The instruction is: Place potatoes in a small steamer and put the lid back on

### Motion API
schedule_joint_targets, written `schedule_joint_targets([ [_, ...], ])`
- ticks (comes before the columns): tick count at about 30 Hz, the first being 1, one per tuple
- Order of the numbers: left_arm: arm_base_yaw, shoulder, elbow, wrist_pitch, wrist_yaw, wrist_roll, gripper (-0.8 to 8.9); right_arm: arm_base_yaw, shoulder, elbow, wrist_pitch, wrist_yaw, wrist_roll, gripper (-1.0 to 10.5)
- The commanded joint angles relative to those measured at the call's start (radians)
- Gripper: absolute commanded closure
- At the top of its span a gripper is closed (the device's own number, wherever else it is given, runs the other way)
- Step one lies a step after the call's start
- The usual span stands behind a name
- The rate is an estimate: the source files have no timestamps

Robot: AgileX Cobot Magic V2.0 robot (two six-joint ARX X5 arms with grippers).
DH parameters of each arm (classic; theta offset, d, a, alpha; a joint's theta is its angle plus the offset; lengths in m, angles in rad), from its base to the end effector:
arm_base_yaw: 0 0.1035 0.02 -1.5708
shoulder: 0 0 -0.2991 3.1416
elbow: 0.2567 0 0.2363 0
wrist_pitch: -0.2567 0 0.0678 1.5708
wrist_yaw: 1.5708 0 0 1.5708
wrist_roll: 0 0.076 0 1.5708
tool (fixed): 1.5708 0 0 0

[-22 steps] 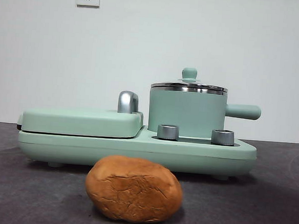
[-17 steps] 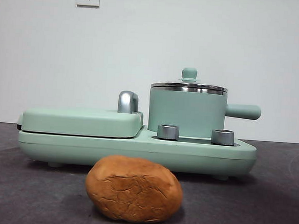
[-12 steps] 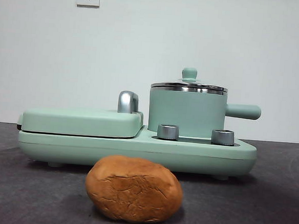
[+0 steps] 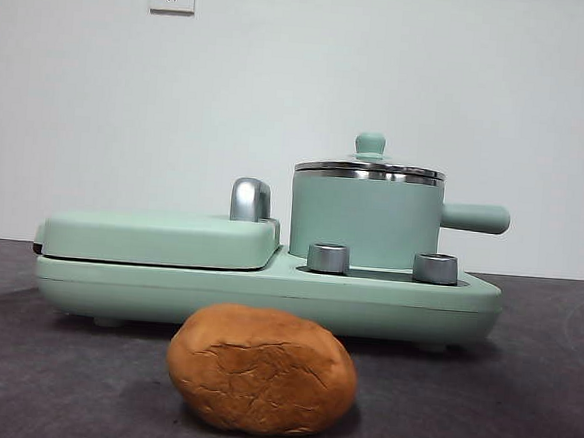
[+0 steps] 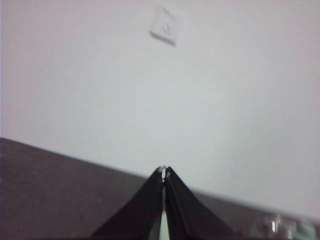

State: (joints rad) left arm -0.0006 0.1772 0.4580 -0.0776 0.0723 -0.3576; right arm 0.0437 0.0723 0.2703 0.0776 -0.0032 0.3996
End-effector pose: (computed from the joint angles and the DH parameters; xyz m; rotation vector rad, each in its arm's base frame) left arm 0.0692 -0.0055 0.3062 -0.3489 -0.1879 -0.1082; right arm 0.0723 0.0034 0.2680 0.4026 -0.2626 0.1011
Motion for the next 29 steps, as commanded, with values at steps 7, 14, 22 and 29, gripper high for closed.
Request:
schedule_joint_targets([
  [7,0.0,0.315,0.272,-0.113,0.338,0.365,8.05,0.0,0.254,0.259,-0.132,-0.182,-0.452,9.3],
  [14,-0.012,0.542,0.414,-0.2,0.348,0.613,8.05,0.001,0.465,0.403,-0.214,-0.258,-0.792,9.3],
  [22,-0.093,0.771,0.542,-0.221,0.348,0.787,8.06,0.053,0.699,0.526,-0.271,-0.263,-0.861,9.3],
  [29,-0.223,0.895,0.607,-0.213,0.348,0.803,8.06,0.149,0.822,0.546,-0.258,-0.326,-0.861,9.0],
])
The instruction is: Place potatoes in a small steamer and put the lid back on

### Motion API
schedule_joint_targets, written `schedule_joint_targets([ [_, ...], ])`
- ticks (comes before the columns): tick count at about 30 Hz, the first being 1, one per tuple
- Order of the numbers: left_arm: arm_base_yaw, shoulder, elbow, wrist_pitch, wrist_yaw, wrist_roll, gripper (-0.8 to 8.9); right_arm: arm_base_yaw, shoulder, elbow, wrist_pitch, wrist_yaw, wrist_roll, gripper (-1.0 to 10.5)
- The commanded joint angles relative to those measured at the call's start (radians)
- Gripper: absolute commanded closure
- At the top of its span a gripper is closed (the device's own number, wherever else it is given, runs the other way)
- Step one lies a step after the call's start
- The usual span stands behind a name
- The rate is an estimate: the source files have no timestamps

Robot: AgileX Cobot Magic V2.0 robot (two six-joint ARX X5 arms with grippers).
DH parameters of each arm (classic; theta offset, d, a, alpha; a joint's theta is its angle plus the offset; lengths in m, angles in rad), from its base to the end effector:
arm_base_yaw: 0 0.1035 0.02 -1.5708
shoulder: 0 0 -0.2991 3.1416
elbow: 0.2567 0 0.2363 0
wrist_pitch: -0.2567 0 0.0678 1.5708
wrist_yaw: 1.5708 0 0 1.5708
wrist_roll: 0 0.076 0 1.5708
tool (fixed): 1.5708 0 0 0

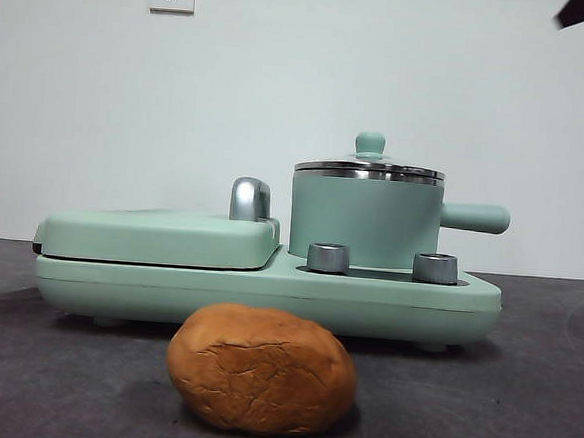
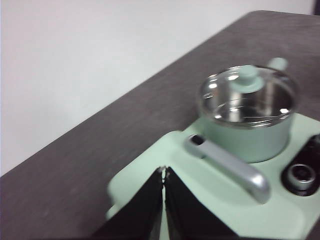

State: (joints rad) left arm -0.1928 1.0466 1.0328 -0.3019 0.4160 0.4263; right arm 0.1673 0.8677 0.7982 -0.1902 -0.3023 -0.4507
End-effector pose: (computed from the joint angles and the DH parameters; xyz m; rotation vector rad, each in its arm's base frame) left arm 0.2200 -0.0743 0.3766 0.3738 0.1848 -0.6614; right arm 0.1879 0.0547 0.3396 -0.4221 0.1517 0.5175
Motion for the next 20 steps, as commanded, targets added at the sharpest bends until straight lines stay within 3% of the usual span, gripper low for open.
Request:
schedule_joint_targets([
  [1,-0.052,0.041,0.039,0.011,0.004,0.019,8.06,0.041,0.04,0.018,0.009,-0.04,-0.011,8.8],
  [7,-0.176,0.087,0.046,0.011,0.004,0.018,8.01,0.141,0.073,0.018,0.006,-0.043,-0.002,8.6],
  [11,-0.241,0.097,0.046,0.015,0.004,0.008,6.14,0.19,0.072,0.018,0.009,-0.041,0.003,8.0],
  [14,-0.269,0.097,0.046,0.027,0.004,-0.032,5.33,0.209,0.072,0.018,0.008,-0.039,0.054,7.5],
  [20,-0.308,0.106,0.046,0.069,0.003,-0.076,5.31,0.216,0.071,0.018,0.009,-0.038,0.202,7.1],
])
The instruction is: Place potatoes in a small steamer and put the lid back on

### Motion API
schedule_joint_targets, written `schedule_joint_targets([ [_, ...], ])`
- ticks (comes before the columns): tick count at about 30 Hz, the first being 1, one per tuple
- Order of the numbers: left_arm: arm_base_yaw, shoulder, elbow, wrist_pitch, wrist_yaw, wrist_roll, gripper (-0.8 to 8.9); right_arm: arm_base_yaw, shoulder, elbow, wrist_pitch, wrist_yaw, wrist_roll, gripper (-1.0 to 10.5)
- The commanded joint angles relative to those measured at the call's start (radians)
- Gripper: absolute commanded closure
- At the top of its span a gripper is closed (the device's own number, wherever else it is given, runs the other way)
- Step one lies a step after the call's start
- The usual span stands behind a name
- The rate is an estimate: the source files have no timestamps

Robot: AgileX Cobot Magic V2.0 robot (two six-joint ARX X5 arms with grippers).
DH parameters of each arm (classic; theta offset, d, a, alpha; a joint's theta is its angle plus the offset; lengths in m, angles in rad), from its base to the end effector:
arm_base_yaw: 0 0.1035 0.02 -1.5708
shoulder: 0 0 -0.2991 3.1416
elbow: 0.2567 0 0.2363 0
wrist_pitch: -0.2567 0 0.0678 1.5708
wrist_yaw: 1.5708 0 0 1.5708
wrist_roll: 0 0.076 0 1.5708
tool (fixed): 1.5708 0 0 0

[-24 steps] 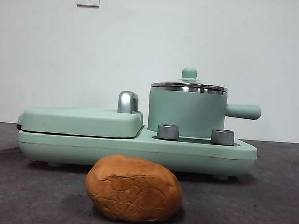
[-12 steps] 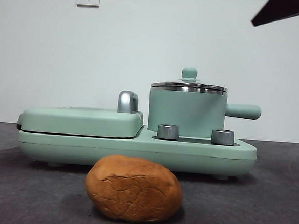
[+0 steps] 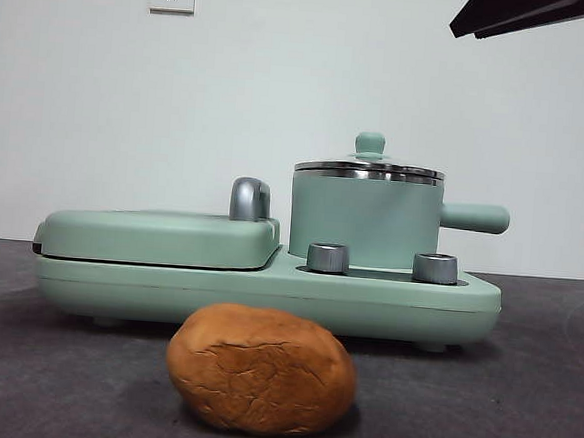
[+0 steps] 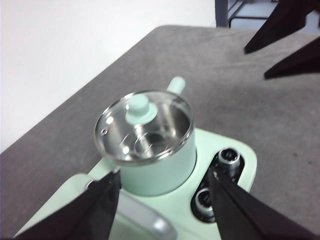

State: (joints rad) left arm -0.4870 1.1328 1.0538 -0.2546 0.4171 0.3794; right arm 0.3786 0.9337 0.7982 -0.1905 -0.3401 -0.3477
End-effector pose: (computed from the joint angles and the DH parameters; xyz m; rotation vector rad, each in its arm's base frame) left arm 0.2113 -0.1467 0.3712 0.3617 0.1709 -0.9501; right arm 0.1846 0.1007 0.3278 -0.3359 0.2058 0.7629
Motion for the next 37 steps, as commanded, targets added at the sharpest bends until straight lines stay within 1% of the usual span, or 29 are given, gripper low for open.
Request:
schedule_joint_targets([
  [1,-0.019,0.025,0.025,0.035,0.002,-0.036,5.32,0.005,0.005,0.018,0.009,0.001,0.117,7.1],
  [4,-0.032,0.058,0.026,0.093,-0.01,-0.078,5.32,0.003,-0.002,0.018,0.006,0.012,0.162,7.1],
  [8,-0.053,0.135,0.031,0.203,-0.035,-0.12,5.32,0.002,-0.022,0.018,-0.005,0.051,0.183,7.1],
  [12,-0.068,0.247,0.069,0.286,-0.035,-0.154,5.32,-0.01,-0.054,0.018,-0.019,0.057,0.195,7.1],
  [15,-0.079,0.349,0.138,0.298,-0.035,-0.156,5.32,-0.024,-0.083,0.018,-0.031,0.056,0.218,7.1],
  [21,-0.094,0.562,0.322,0.301,-0.035,-0.156,5.32,-0.045,-0.137,0.018,-0.051,0.057,0.223,7.1],
  [23,-0.097,0.622,0.376,0.301,-0.035,-0.156,5.33,-0.05,-0.148,0.018,-0.05,0.056,0.236,7.1],
  [27,-0.104,0.73,0.463,0.303,-0.035,-0.156,5.34,-0.055,-0.16,0.018,-0.05,0.056,0.237,7.1],
  [30,-0.105,0.782,0.496,0.311,-0.035,-0.156,5.34,-0.055,-0.159,0.018,-0.05,0.056,0.236,7.1],
  [37,-0.108,0.839,0.497,0.362,-0.035,-0.153,5.34,-0.055,-0.159,0.018,-0.05,0.055,0.236,7.1],
])
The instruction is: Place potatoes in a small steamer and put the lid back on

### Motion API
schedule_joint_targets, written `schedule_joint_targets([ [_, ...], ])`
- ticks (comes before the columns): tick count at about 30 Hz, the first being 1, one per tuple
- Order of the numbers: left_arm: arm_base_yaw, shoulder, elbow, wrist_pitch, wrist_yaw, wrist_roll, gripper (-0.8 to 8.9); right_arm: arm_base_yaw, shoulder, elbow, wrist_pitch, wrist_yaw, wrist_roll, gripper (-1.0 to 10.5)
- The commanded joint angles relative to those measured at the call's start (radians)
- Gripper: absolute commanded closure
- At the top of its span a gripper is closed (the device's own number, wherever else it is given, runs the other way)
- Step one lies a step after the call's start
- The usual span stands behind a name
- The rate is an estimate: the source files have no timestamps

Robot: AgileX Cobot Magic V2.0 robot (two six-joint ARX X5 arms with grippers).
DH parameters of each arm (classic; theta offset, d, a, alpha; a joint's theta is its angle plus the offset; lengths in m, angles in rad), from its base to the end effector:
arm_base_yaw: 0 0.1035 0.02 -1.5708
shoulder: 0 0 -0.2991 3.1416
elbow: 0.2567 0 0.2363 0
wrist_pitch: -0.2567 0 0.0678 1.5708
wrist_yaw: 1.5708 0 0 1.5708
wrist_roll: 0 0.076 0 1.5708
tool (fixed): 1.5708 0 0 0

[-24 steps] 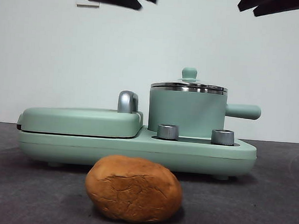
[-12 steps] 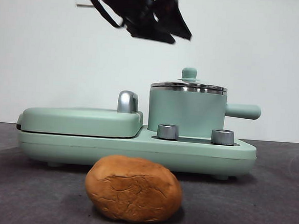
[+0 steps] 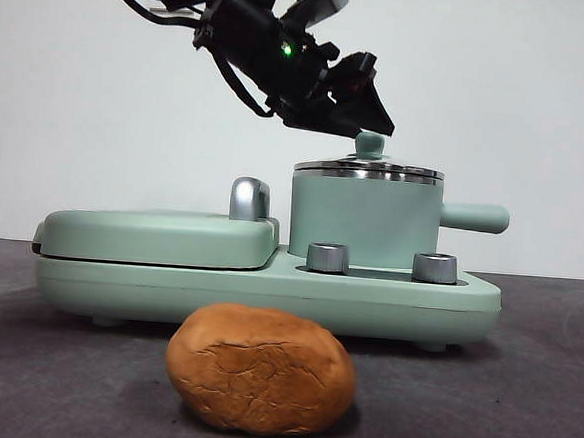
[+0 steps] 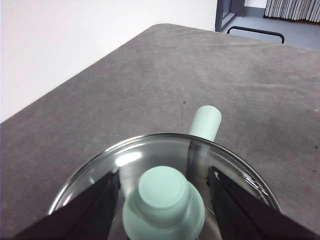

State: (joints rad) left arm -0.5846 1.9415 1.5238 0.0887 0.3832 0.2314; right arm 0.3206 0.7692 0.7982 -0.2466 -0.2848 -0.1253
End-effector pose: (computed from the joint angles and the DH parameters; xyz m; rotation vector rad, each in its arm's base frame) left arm 0.3950 -0.2955 0.2997 0.2454 0.2280 -0.9944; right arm 0.1539 0.0736 0.3478 -0.1249 0.1828 0.6160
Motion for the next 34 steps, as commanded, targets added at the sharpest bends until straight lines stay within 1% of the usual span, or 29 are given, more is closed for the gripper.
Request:
schedule_joint_targets([
  [1,-0.011,0.036,0.027,0.023,-0.002,-0.005,5.34,0.003,0.005,0.018,0.006,0.0,0.014,7.1],
  [11,-0.01,0.075,0.027,0.046,-0.002,-0.006,5.42,0.003,0.005,0.018,0.006,-0.002,0.014,7.1],
  [12,-0.01,0.075,0.027,0.046,-0.002,-0.005,5.63,0.003,0.005,0.018,0.006,-0.002,0.014,7.1],
  [13,-0.01,0.075,0.027,0.047,-0.002,-0.005,6.2,0.003,0.005,0.018,0.006,-0.002,0.014,7.1],
  [15,-0.01,0.075,0.027,0.055,-0.002,-0.005,7.66,0.003,0.005,0.018,0.006,-0.002,0.014,7.1],
  [16,-0.01,0.075,0.027,0.062,-0.002,-0.005,8.13,0.003,0.005,0.018,0.006,-0.002,0.014,7.1],
  [21,-0.009,0.075,0.027,0.069,-0.028,-0.004,8.06,0.003,0.005,0.018,0.005,-0.002,0.014,7.1],
  [26,-0.01,0.068,0.03,0.069,-0.028,-0.004,8.07,0.003,0.005,0.018,0.005,-0.002,0.014,7.1],
  [29,-0.01,0.05,0.036,0.068,-0.047,0.001,8.07,0.003,0.005,0.018,0.003,-0.002,0.014,7.1],
  [34,-0.006,-0.017,0.042,0.068,-0.051,0.022,8.07,0.003,0.005,0.018,-0.017,-0.002,0.014,7.1],
])
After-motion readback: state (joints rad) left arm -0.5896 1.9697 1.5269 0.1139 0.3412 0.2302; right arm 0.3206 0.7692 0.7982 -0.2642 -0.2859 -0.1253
